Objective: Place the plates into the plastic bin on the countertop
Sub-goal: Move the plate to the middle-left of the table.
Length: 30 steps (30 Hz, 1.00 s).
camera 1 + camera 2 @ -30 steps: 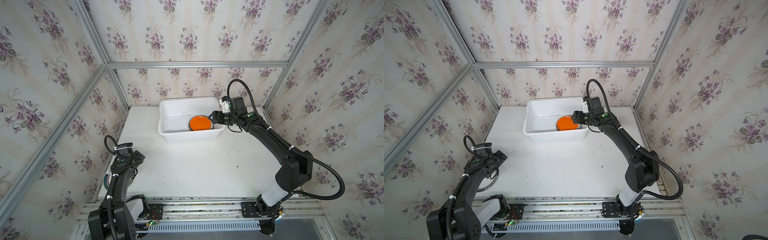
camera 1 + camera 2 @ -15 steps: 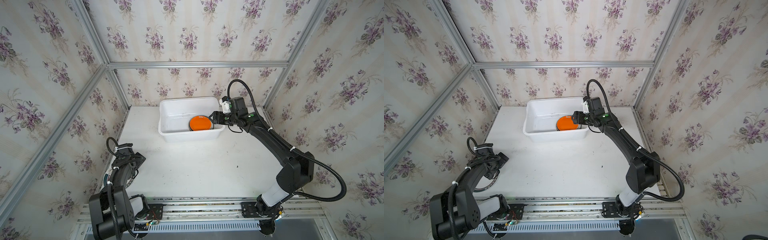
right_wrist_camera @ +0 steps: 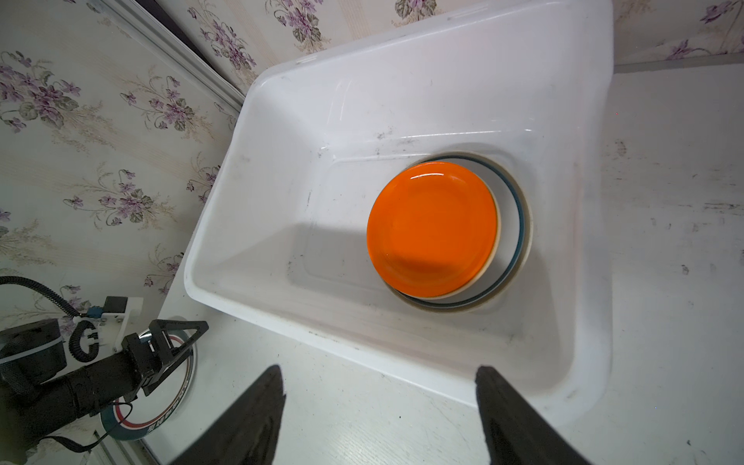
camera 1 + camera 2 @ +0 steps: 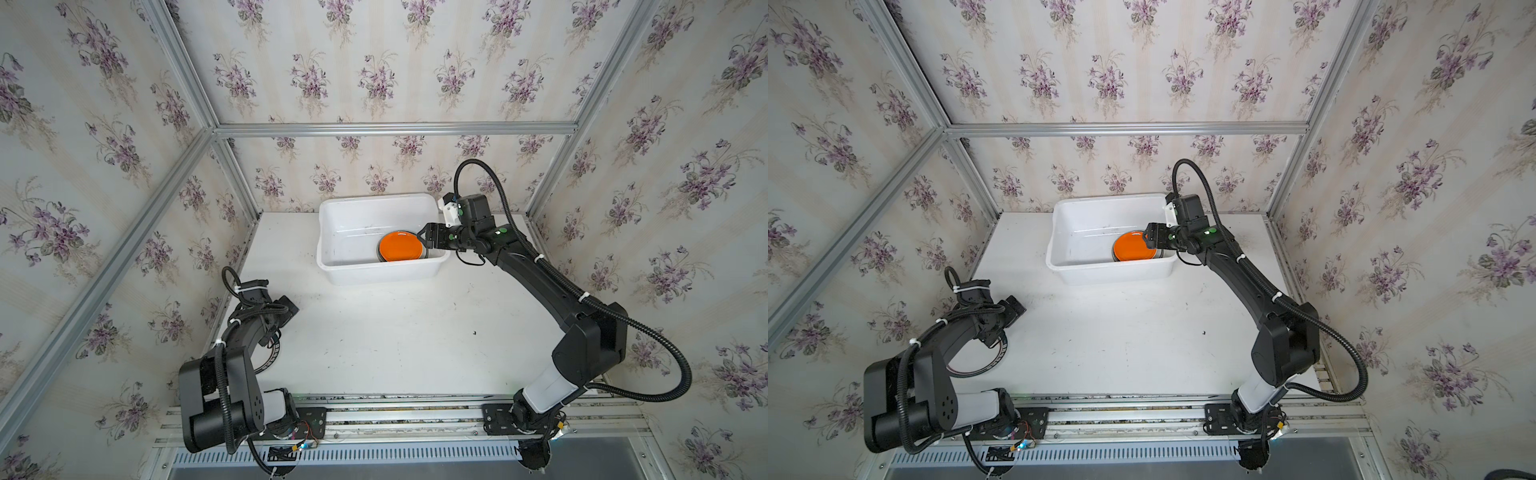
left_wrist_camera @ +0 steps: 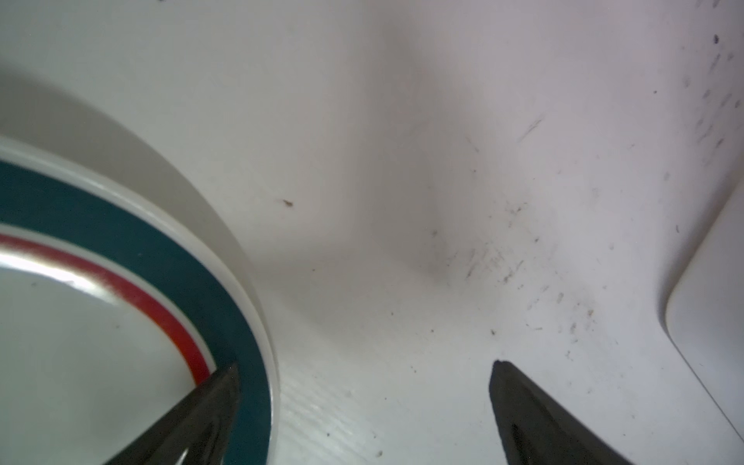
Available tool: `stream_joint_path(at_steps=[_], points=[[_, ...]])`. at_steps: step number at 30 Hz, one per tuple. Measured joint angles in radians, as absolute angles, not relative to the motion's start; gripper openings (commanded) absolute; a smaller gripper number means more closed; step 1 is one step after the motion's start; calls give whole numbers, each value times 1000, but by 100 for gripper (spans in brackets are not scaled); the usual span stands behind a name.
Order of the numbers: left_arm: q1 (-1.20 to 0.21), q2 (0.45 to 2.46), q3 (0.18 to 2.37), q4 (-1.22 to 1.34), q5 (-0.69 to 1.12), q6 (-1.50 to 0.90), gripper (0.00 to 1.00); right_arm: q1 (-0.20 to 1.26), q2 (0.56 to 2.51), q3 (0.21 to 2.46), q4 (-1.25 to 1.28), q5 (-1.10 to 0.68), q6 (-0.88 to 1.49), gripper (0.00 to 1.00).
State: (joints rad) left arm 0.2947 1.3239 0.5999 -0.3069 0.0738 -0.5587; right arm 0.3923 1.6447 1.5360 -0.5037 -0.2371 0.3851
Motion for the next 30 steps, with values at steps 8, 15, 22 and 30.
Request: stream_joint_path(at_steps=[8, 15, 22, 30], points=[[233, 1313, 573, -247, 94, -560, 99, 393, 1667, 1544, -505, -233, 384, 77], [142, 1288, 558, -240, 130, -598, 99, 392, 1673, 1545, -506, -232, 384, 78], [66, 1248, 566, -273, 192, -637, 99, 392, 1671, 1543, -503, -230, 385, 78], [65, 1178, 581, -289, 215, -640, 99, 392, 1652, 1514, -489, -231, 392, 78]])
